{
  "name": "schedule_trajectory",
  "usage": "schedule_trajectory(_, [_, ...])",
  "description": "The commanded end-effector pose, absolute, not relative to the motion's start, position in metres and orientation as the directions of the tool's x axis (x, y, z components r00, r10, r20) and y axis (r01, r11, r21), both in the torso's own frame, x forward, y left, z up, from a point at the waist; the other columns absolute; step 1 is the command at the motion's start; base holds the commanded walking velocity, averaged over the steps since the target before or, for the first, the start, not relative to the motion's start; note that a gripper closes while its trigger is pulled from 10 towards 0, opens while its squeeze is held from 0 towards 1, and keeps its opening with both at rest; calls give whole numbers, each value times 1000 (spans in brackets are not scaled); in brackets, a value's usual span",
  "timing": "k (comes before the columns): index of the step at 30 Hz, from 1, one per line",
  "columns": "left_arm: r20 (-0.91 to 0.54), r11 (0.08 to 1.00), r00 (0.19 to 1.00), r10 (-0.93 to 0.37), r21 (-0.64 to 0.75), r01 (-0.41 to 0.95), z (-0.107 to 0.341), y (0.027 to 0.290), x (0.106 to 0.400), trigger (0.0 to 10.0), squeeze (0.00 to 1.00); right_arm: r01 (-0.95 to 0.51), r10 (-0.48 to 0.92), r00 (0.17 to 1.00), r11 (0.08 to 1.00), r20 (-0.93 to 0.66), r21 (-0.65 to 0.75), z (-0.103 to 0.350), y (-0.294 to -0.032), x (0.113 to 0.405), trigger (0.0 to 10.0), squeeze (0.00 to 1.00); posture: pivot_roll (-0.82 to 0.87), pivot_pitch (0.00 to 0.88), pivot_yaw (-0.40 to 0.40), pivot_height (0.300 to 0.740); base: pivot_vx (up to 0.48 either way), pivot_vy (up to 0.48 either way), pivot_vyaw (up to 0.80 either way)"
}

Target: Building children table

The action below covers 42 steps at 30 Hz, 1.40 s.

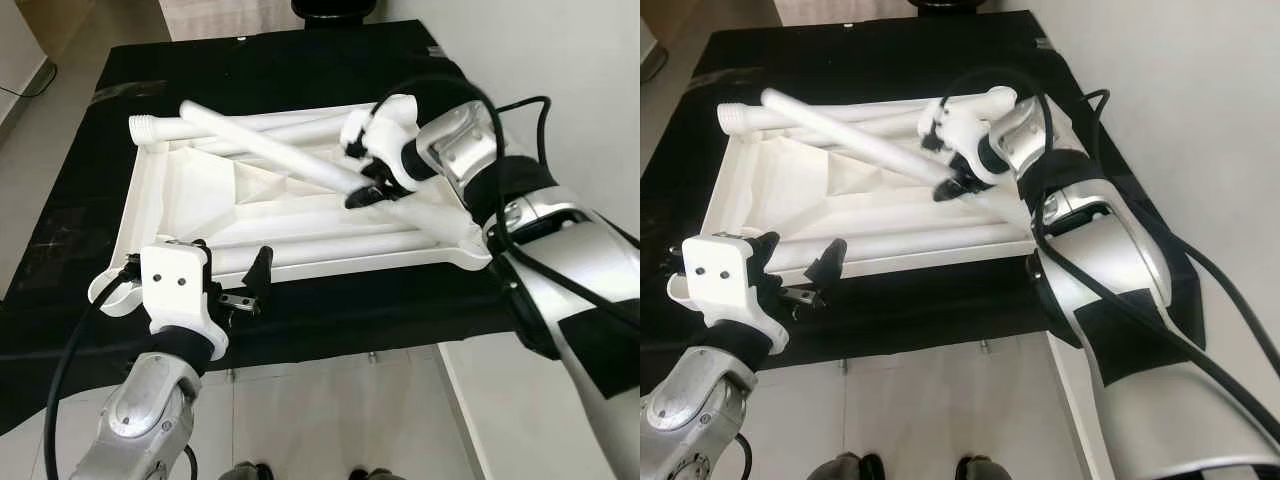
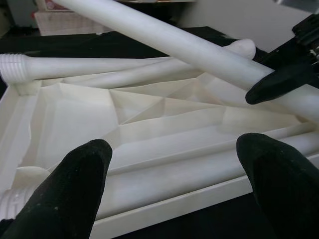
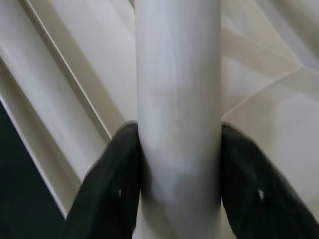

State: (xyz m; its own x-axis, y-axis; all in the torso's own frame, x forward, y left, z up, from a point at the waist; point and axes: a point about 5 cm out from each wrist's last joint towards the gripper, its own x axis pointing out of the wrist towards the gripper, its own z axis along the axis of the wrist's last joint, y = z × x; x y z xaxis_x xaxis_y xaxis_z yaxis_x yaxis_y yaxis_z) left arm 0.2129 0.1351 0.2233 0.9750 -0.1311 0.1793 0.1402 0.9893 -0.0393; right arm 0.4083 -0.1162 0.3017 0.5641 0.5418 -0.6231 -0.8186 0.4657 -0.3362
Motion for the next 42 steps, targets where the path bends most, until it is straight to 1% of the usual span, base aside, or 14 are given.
schedule_trajectory(1, [184,990,974,-130,-26,137,225,139,220,10000,0,-803,650,588,539,-482,-253,319,-112,408,0,0,2,105,-27,740,0,0,0])
schedule_trajectory(2, [207,990,970,-127,-36,137,230,141,225,10000,0,-802,702,590,568,-399,-187,326,-113,408,0,0,2,99,-25,740,0,0,0])
schedule_trajectory(6, [221,989,967,-125,-45,138,233,142,227,10000,0,-803,730,589,578,-347,-147,330,-113,408,0,0,4,92,-23,740,0,0,0])
schedule_trajectory(10, [349,963,932,-96,-205,175,262,150,242,10000,0,-783,776,619,622,-120,-13,336,-109,409,0,0,16,45,-21,740,0,0,0])
schedule_trajectory(14, [431,935,898,-85,-278,222,282,158,249,10000,0,-794,794,606,607,-47,30,335,-103,409,0,0,23,31,-20,740,0,0,0])
schedule_trajectory(15, [485,915,871,-84,-309,261,298,165,254,10000,0,-802,801,596,597,-51,-10,331,-97,408,3333,0,27,22,-17,740,0,0,0])
schedule_trajectory(17, [485,915,871,-84,-309,261,298,165,254,10000,0,-802,801,596,597,-51,-10,331,-97,408,3333,0,27,22,-17,740,0,0,0])
schedule_trajectory(18, [529,898,844,-85,-326,295,311,171,256,10000,1000,-807,805,591,588,-61,-57,328,-91,407,10000,0,26,9,-11,740,0,0,0])
schedule_trajectory(25, [666,861,742,-75,-332,385,368,188,265,10000,1000,-813,821,567,545,-66,-203,320,-70,397,10000,0,32,0,10,740,0,0,0])
schedule_trajectory(33, [649,872,760,-7,-368,322,381,194,280,10000,1000,-846,878,471,421,-89,-326,315,-52,377,10000,0,32,0,25,740,0,0,0])
schedule_trajectory(34, [652,872,758,-23,-358,335,383,191,281,10000,686,-848,882,463,412,-90,-333,315,-50,375,10000,0,30,0,31,740,0,0,0])
schedule_trajectory(36, [653,867,756,-37,-355,349,385,190,281,10000,686,-847,883,462,410,-87,-337,315,-50,373,10000,0,30,0,31,740,0,0,0])
schedule_trajectory(37, [655,865,754,-53,-348,363,387,188,282,10000,0,-848,886,455,403,-84,-344,315,-48,370,10000,0,31,0,34,740,0,0,0])
schedule_trajectory(42, [660,865,745,-94,-316,389,395,185,285,10000,0,-854,901,425,367,-85,-369,315,-44,359,10000,0,28,0,44,740,0,0,0])
